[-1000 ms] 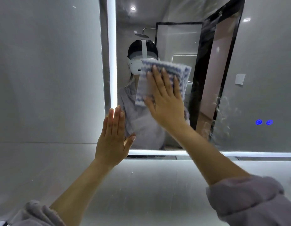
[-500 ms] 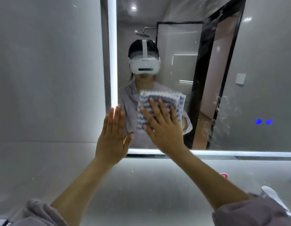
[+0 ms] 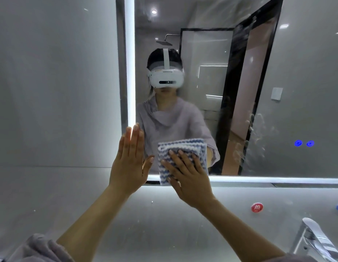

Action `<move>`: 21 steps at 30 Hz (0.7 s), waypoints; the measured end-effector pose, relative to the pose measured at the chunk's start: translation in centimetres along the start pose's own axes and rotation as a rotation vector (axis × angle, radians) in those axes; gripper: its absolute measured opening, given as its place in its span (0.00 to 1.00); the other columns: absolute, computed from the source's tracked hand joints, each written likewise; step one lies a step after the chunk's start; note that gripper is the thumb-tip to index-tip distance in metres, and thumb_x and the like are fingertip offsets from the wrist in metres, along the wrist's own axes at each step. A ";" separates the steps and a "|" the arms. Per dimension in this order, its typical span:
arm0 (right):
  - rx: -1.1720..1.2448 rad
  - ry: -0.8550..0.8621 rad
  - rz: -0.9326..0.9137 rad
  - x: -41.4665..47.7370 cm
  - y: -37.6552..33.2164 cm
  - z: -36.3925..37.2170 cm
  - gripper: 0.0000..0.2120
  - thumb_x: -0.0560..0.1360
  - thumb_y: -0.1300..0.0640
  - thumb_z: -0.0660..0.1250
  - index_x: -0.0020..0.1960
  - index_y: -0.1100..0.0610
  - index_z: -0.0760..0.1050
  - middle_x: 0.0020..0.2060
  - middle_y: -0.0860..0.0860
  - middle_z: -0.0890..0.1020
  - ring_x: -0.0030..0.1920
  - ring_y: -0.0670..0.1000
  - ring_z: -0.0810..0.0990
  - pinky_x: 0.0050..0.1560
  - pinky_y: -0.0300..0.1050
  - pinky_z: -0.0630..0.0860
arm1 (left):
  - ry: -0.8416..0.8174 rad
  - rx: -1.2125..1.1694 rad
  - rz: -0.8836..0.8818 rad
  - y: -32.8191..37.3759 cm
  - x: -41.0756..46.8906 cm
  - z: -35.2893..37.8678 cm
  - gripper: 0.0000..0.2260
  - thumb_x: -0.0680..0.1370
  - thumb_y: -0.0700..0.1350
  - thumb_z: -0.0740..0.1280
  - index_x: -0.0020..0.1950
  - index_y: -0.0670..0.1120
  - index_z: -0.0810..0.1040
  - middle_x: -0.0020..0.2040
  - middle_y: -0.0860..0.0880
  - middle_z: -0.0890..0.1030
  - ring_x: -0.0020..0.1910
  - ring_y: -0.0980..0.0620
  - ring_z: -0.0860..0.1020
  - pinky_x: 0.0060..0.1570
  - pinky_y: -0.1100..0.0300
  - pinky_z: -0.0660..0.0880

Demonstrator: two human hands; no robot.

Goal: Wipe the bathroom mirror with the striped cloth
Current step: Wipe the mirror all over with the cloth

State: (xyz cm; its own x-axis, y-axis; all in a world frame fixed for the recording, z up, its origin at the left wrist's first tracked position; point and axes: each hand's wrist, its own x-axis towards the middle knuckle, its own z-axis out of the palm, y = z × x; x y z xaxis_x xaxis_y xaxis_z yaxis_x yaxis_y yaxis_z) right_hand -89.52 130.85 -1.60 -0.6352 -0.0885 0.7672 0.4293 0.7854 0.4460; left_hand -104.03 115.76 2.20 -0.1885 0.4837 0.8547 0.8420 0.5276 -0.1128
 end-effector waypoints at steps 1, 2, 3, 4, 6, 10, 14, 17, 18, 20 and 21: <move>0.008 0.010 0.016 1.1 0.2 -0.4 0.24 0.81 0.44 0.52 0.75 0.50 0.62 0.76 0.51 0.57 0.77 0.52 0.51 0.77 0.55 0.43 | -0.001 0.000 0.001 0.0 0.0 0.0 0.32 0.80 0.56 0.55 0.76 0.37 0.53 0.78 0.40 0.49 0.78 0.41 0.46 0.76 0.48 0.48; 0.014 0.021 0.028 2.4 0.5 -0.8 0.25 0.81 0.44 0.51 0.76 0.50 0.61 0.76 0.52 0.56 0.77 0.53 0.50 0.77 0.55 0.43 | -0.003 -0.003 0.000 0.0 0.0 0.0 0.32 0.80 0.56 0.54 0.76 0.37 0.53 0.78 0.40 0.49 0.78 0.41 0.46 0.76 0.48 0.48; 0.018 0.028 0.036 3.8 0.9 -1.4 0.25 0.81 0.44 0.50 0.76 0.51 0.60 0.76 0.52 0.56 0.77 0.53 0.49 0.76 0.55 0.43 | -0.006 -0.014 -0.003 0.0 0.0 0.0 0.31 0.80 0.57 0.53 0.76 0.37 0.53 0.78 0.40 0.50 0.78 0.41 0.46 0.76 0.48 0.49; 0.018 0.031 0.038 5.3 1.2 -2.0 0.25 0.81 0.43 0.49 0.76 0.51 0.59 0.76 0.53 0.56 0.77 0.54 0.50 0.76 0.56 0.43 | -0.008 -0.028 -0.004 0.0 0.0 -0.1 0.31 0.81 0.57 0.52 0.76 0.37 0.53 0.78 0.40 0.50 0.78 0.42 0.47 0.76 0.48 0.49; 0.001 0.034 0.036 8.3 2.0 -3.3 0.27 0.81 0.43 0.47 0.77 0.51 0.57 0.77 0.54 0.56 0.77 0.56 0.51 0.76 0.57 0.44 | -0.010 -0.048 -0.007 0.1 0.0 -0.2 0.31 0.81 0.58 0.51 0.77 0.38 0.53 0.78 0.41 0.50 0.78 0.42 0.47 0.76 0.47 0.51; -0.009 0.099 0.048 14.2 3.6 -6.3 0.27 0.81 0.42 0.48 0.77 0.53 0.55 0.77 0.55 0.56 0.77 0.57 0.54 0.75 0.55 0.44 | -0.022 -0.059 -0.027 0.2 0.0 -0.5 0.31 0.81 0.59 0.47 0.77 0.39 0.51 0.78 0.43 0.48 0.78 0.42 0.47 0.75 0.47 0.53; -0.036 0.132 0.093 18.6 4.5 -8.2 0.27 0.82 0.42 0.46 0.78 0.51 0.53 0.77 0.54 0.55 0.77 0.56 0.52 0.75 0.55 0.41 | -0.029 -0.051 -0.028 0.2 0.0 -0.5 0.31 0.81 0.59 0.46 0.77 0.39 0.51 0.78 0.43 0.48 0.78 0.42 0.48 0.75 0.48 0.53; -0.042 0.134 0.093 18.7 4.4 -8.3 0.27 0.82 0.43 0.45 0.78 0.52 0.53 0.77 0.54 0.55 0.77 0.56 0.52 0.75 0.56 0.41 | -0.018 -0.039 -0.035 0.3 -0.1 -0.4 0.32 0.80 0.59 0.48 0.77 0.40 0.50 0.78 0.43 0.48 0.78 0.43 0.48 0.75 0.49 0.51; -0.037 0.132 0.084 18.3 4.3 -8.1 0.27 0.82 0.43 0.46 0.78 0.52 0.53 0.77 0.55 0.55 0.77 0.57 0.52 0.75 0.56 0.41 | -0.020 -0.035 -0.039 0.3 -0.1 -0.4 0.32 0.80 0.60 0.48 0.77 0.40 0.50 0.78 0.44 0.48 0.78 0.43 0.47 0.76 0.50 0.50; -0.027 0.134 0.060 17.0 4.2 -7.6 0.27 0.82 0.43 0.48 0.78 0.52 0.54 0.77 0.55 0.56 0.77 0.57 0.53 0.75 0.57 0.44 | -0.026 -0.036 -0.049 0.3 0.0 -0.2 0.32 0.80 0.60 0.49 0.77 0.41 0.51 0.78 0.45 0.48 0.78 0.44 0.47 0.76 0.52 0.47; -0.022 0.133 0.046 16.2 4.1 -7.1 0.26 0.82 0.43 0.49 0.77 0.53 0.54 0.77 0.55 0.57 0.77 0.58 0.53 0.75 0.58 0.45 | -0.027 -0.041 -0.054 0.3 0.0 -0.2 0.32 0.80 0.60 0.49 0.77 0.41 0.51 0.79 0.45 0.48 0.78 0.45 0.47 0.76 0.52 0.47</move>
State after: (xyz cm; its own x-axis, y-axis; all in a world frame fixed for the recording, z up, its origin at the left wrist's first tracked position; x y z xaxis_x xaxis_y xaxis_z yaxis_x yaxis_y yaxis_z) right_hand -93.47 128.26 15.94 -0.5248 -0.1344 0.8405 0.4706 0.7770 0.4181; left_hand -103.71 115.77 2.26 -0.2471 0.4747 0.8448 0.8501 0.5246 -0.0461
